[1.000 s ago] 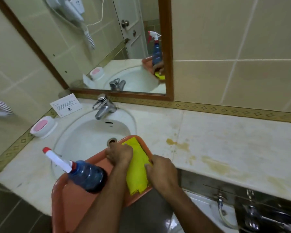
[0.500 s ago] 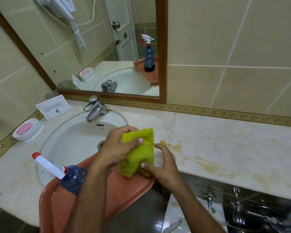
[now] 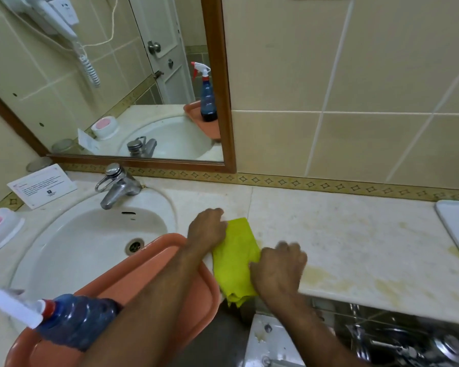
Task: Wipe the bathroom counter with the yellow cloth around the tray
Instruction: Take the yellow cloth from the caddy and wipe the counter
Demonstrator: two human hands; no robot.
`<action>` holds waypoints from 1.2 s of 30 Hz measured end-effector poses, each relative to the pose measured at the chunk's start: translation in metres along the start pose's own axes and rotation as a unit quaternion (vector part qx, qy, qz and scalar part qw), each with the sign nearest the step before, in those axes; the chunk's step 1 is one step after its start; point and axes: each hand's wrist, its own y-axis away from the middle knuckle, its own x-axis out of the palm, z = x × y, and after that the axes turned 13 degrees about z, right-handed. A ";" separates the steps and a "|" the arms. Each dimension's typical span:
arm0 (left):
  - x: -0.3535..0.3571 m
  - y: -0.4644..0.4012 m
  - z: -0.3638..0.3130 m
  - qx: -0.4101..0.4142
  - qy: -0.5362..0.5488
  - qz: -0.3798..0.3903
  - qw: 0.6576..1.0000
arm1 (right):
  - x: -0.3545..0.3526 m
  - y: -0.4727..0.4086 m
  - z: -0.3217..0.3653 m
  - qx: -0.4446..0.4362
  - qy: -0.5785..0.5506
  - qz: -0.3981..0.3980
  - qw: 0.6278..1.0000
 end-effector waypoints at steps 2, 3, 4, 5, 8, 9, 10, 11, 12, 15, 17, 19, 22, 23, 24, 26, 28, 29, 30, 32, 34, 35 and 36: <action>0.009 0.000 0.019 0.012 -0.041 -0.068 0.997 | 0.010 -0.017 0.012 -0.117 0.037 -0.091 0.988; 0.012 0.000 0.027 0.013 -0.071 -0.096 0.993 | 0.015 -0.025 0.022 -0.167 0.035 -0.066 0.983; 0.016 0.002 0.036 0.005 -0.103 -0.103 0.989 | 0.025 -0.030 0.034 -0.195 0.037 -0.020 0.980; 0.019 0.005 0.041 -0.009 -0.124 -0.091 0.988 | 0.035 -0.033 0.045 -0.197 0.042 0.022 0.979; 0.027 0.005 0.052 -0.035 -0.109 -0.058 0.992 | 0.059 -0.041 0.065 -0.193 0.045 0.017 0.980; 0.028 0.000 0.052 -0.033 -0.105 -0.053 0.993 | 0.062 -0.046 0.066 -0.196 0.043 0.015 0.980; 0.027 -0.001 0.050 -0.035 -0.112 -0.048 0.992 | 0.063 -0.051 0.065 -0.205 0.042 0.007 0.978; 0.026 -0.002 0.049 -0.037 -0.126 -0.042 0.990 | 0.062 -0.056 0.063 -0.211 0.043 0.002 0.977; 0.025 -0.004 0.045 -0.039 -0.141 -0.039 0.988 | 0.062 -0.061 0.059 -0.211 0.041 -0.006 0.977; 0.019 -0.006 0.032 -0.044 -0.202 -0.041 0.978 | 0.058 -0.066 0.050 -0.200 0.029 -0.011 0.979; 0.020 -0.007 0.017 -0.021 -0.216 -0.047 0.975 | 0.055 -0.070 0.035 -0.184 0.020 -0.022 0.982; 0.028 -0.007 -0.002 0.010 -0.199 -0.047 0.979 | 0.050 -0.076 0.013 -0.160 0.014 -0.036 0.986; 0.051 -0.007 -0.030 0.053 -0.159 -0.030 0.985 | 0.037 -0.083 -0.029 -0.123 0.019 -0.047 0.991; 0.059 -0.007 -0.037 0.062 -0.147 -0.024 0.987 | 0.031 -0.086 -0.045 -0.111 0.023 -0.047 0.992; 0.067 -0.008 -0.044 0.070 -0.141 -0.017 0.987 | 0.025 -0.090 -0.065 -0.096 0.026 -0.051 0.994; 0.080 -0.010 -0.048 0.081 -0.143 -0.009 0.986 | 0.011 -0.096 -0.100 -0.064 0.035 -0.053 0.996; 0.090 -0.011 -0.047 0.095 -0.157 -0.009 0.983 | -0.003 -0.101 -0.137 -0.034 0.036 -0.056 0.997; 0.094 -0.012 -0.049 0.103 -0.158 -0.013 0.982 | -0.011 -0.104 -0.158 -0.019 0.038 -0.054 0.998; 0.098 -0.014 -0.051 0.109 -0.153 -0.019 0.982 | -0.019 -0.107 -0.181 -0.001 0.043 -0.054 0.998; 0.096 -0.016 -0.048 0.112 -0.155 -0.028 0.981 | -0.035 -0.115 -0.217 0.019 0.056 -0.057 0.997; 0.097 -0.017 -0.050 0.117 -0.171 -0.023 0.978 | -0.051 -0.120 -0.256 0.030 0.064 -0.051 0.996; 0.097 -0.017 -0.050 0.117 -0.173 -0.026 0.977 | -0.057 -0.122 -0.271 0.025 0.072 -0.049 0.996; 0.096 -0.018 -0.050 0.118 -0.176 -0.031 0.977 | -0.061 -0.124 -0.284 0.017 0.080 -0.049 0.995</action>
